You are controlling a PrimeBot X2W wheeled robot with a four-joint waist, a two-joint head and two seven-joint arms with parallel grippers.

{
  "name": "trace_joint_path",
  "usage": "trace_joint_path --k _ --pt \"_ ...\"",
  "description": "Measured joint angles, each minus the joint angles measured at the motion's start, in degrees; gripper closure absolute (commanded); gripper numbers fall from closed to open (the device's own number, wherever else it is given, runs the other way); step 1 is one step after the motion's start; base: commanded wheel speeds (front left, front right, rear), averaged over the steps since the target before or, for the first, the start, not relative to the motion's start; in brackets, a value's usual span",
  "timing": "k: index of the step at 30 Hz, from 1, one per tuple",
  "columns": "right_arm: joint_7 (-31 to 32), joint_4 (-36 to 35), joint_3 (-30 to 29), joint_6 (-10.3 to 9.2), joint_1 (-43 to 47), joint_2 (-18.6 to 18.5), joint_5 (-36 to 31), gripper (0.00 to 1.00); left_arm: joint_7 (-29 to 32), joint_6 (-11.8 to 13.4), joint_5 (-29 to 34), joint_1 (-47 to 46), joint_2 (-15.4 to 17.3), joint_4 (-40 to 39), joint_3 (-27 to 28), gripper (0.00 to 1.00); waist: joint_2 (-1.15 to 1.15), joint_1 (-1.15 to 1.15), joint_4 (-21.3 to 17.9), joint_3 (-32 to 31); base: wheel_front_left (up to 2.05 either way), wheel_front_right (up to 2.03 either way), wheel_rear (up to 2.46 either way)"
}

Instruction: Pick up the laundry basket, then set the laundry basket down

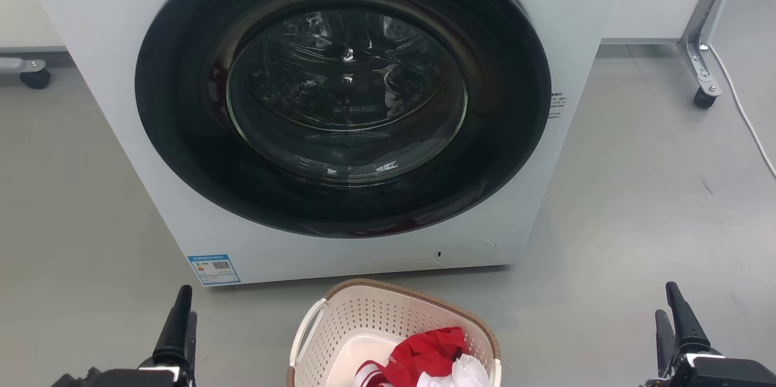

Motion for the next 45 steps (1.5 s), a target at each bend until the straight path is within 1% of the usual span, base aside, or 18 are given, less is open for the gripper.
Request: trace_joint_path --k 6,9,11,12,18,21,29,30,45 --pt "-1.7 0.1 1.3 -0.01 -0.3 -0.7 -3.6 0.0 -2.0 0.0 3.6 -0.4 0.8 -0.2 -1.3 0.0 0.0 0.0 0.0 0.0 0.0 0.0 0.0" --pt "-2.4 0.1 2.4 -0.04 -0.8 -1.3 -6.5 0.0 -3.1 0.0 6.2 -0.6 1.4 -0.2 -2.2 0.0 0.0 0.0 0.0 0.1 0.0 0.0 0.0" --pt "-2.8 0.1 3.2 -0.16 -1.3 -1.8 -8.3 0.0 -3.5 0.5 8.0 -1.0 1.7 -0.2 -2.7 0.0 0.0 0.0 -0.1 0.1 0.0 0.0 0.0" --pt "-3.1 0.1 3.6 -0.6 -1.4 -2.0 -9.4 0.0 -3.7 0.5 8.9 -1.2 1.9 -0.2 -3.0 0.0 0.0 0.0 -0.1 0.1 0.0 0.0 0.0" --pt "-4.2 0.4 5.7 -1.86 -1.7 -3.2 -15.0 0.0 -5.1 1.6 13.8 -1.4 3.0 -0.3 -4.6 0.0 0.0 0.0 -0.1 0.1 0.0 0.0 0.0" --pt "-5.2 0.4 7.0 -2.52 -2.3 -3.9 -18.0 0.0 -5.9 2.6 16.9 -1.7 3.6 -0.3 -5.5 0.0 0.0 0.0 -0.1 0.1 0.0 0.0 0.0" --pt "-6.7 0.7 10.2 -3.67 -2.9 -5.7 -25.7 0.0 -7.6 4.7 25.0 -2.4 5.3 -0.8 -8.3 0.0 0.0 0.0 -0.1 0.0 0.0 0.0 0.0" --pt "-7.0 0.7 10.6 -4.12 -3.1 -5.8 -26.8 0.0 -7.6 5.0 26.3 -2.4 5.5 -0.8 -8.6 0.0 0.0 0.0 -0.1 0.0 0.0 0.0 0.0" --pt "-10.2 0.0 15.3 -6.53 -5.0 -8.4 -40.4 0.0 -11.0 7.8 41.3 -2.9 8.0 -3.4 -12.8 0.0 0.0 0.0 0.0 -0.1 0.0 0.0 0.0"
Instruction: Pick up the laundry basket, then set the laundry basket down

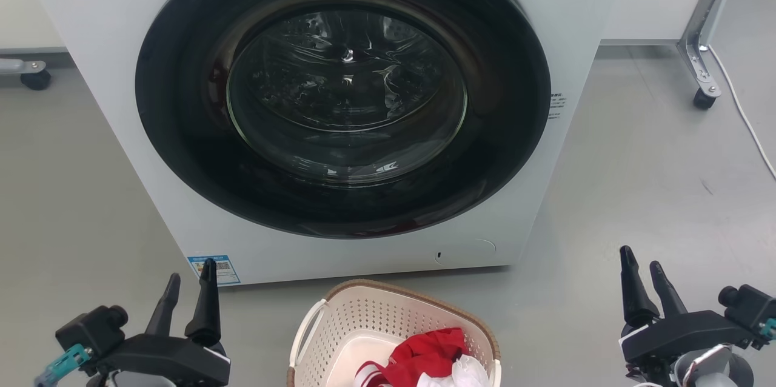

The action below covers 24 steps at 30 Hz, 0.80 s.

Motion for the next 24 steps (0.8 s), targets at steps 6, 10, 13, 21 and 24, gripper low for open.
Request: trace_joint_path --k 6,10,13,21,24 --pt "-1.1 -0.1 1.8 -0.64 -0.5 -0.7 -5.1 0.0 -1.3 0.9 4.8 -0.6 0.7 -0.9 -1.3 0.0 0.0 0.0 0.0 0.0 0.0 0.0 0.0" --pt "-2.1 -0.1 2.9 -1.14 -1.0 -1.1 -8.1 0.0 -2.1 1.4 8.1 -0.6 1.0 -1.2 -2.1 0.0 0.0 0.0 0.0 -0.1 0.0 0.0 0.0" --pt "-2.7 0.0 3.8 -1.6 -1.0 -1.4 -10.3 0.0 -2.7 1.8 10.7 -0.7 1.3 -1.3 -2.9 0.0 0.0 0.0 0.0 -0.1 0.0 0.0 0.0" --pt "-4.4 0.3 5.5 -2.64 -1.6 -2.1 -16.3 0.0 -4.5 3.2 16.1 -0.7 1.7 -1.3 -4.6 0.0 0.0 0.0 0.0 -0.2 0.0 0.0 0.0" --pt "-5.1 0.4 6.1 -2.89 -1.8 -2.4 -17.9 0.0 -5.2 3.7 18.2 -0.7 2.0 -1.2 -5.0 0.0 0.0 0.0 0.0 -0.3 0.0 0.0 0.0"
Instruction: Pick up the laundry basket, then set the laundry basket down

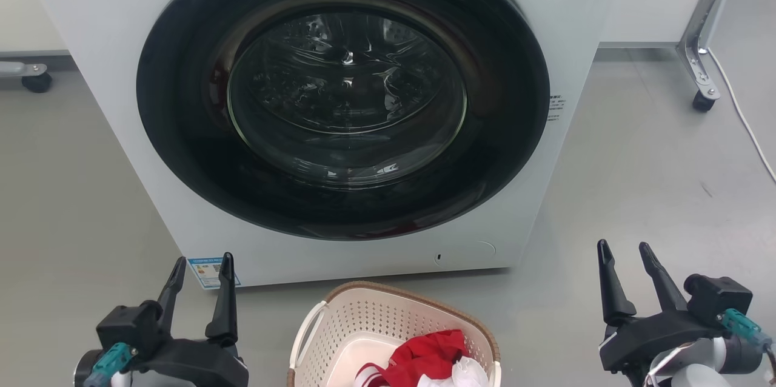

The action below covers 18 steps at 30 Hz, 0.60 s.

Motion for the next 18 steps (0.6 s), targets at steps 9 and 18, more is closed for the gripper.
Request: trace_joint_path --k 9,18 --pt "-1.8 0.5 1.9 -0.79 -0.4 -0.9 -6.3 0.0 -1.5 1.1 5.3 0.0 0.3 0.6 -1.2 0.0 0.0 0.0 0.0 -0.2 0.0 0.0 0.0" --pt "-3.1 0.7 2.9 -1.2 -0.6 -1.0 -10.0 0.0 -2.6 2.1 8.8 -0.1 0.4 0.8 -1.7 0.0 0.0 0.0 0.1 -0.3 0.0 0.0 0.0"
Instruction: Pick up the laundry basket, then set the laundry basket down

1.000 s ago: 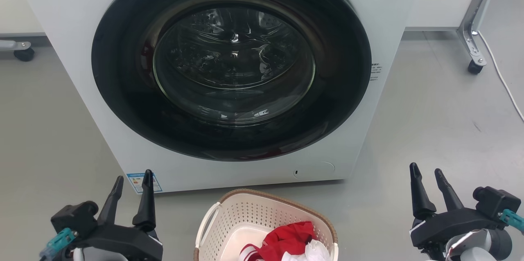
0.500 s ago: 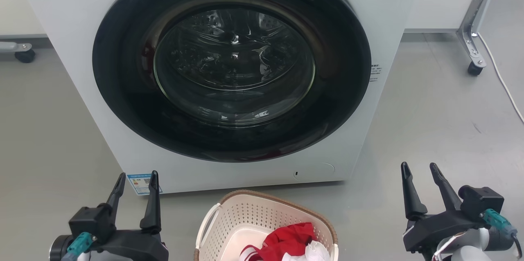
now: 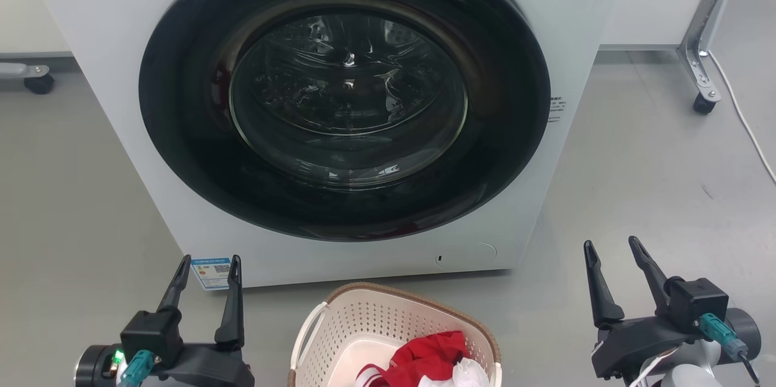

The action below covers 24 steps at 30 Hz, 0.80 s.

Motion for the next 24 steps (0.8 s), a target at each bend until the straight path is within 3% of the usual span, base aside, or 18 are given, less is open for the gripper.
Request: trace_joint_path --k 24 --pt "0.0 -0.1 -1.0 0.78 0.0 0.3 0.0 0.0 0.2 0.0 -0.1 0.0 -0.1 0.8 0.5 0.0 0.0 0.0 0.3 0.2 0.0 0.0 0.0"
